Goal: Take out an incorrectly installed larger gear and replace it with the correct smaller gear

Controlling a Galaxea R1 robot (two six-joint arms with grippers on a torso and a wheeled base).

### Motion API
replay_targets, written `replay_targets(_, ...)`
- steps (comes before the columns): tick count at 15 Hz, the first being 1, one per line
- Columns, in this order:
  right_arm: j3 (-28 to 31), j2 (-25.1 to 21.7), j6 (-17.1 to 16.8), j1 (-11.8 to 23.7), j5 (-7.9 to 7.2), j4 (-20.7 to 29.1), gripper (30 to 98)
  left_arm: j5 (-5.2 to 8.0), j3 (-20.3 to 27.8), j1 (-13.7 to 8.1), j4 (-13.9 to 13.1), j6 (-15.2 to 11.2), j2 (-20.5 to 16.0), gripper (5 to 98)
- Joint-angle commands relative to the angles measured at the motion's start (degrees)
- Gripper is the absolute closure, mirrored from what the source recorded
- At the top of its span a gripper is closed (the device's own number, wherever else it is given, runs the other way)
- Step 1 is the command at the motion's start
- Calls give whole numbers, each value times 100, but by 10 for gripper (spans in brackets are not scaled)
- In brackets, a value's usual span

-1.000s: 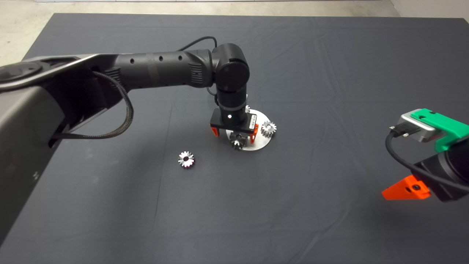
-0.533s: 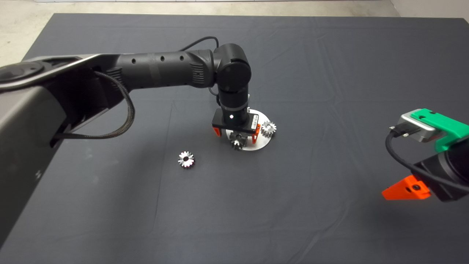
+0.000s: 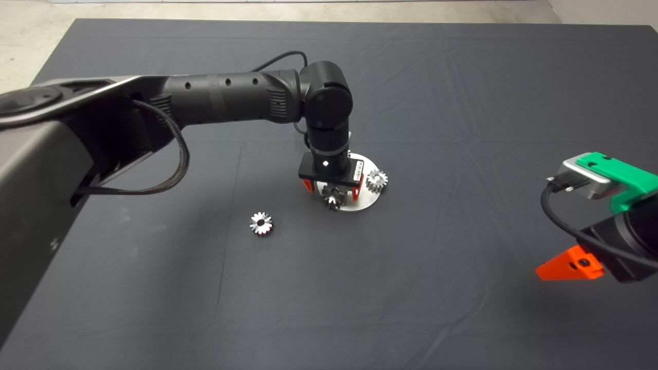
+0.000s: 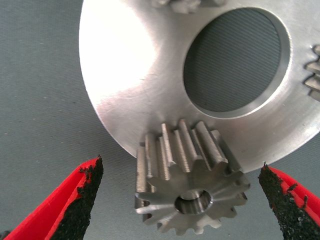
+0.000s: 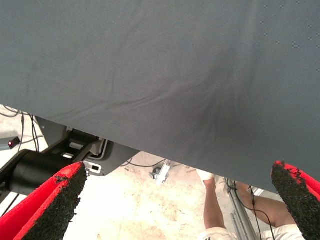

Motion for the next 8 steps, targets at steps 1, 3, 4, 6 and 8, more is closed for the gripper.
replay_targets(1,20,-2,16,82,-629,197,308,11,51,-42,11,85,19,234)
replay_targets(3,20,-10,16,82,-629,197,308,11,59,-42,11,92,19,272)
replay_targets(4,20,-2,16,82,-629,197,308,11,60,-42,11,92,19,281)
replay_targets(6,20,-2,16,82,-629,197,308,11,78,-42,11,136,28,288)
replay_targets(8,20,-2,16,82,-629,197,308,11,78,-42,6,136,32,324)
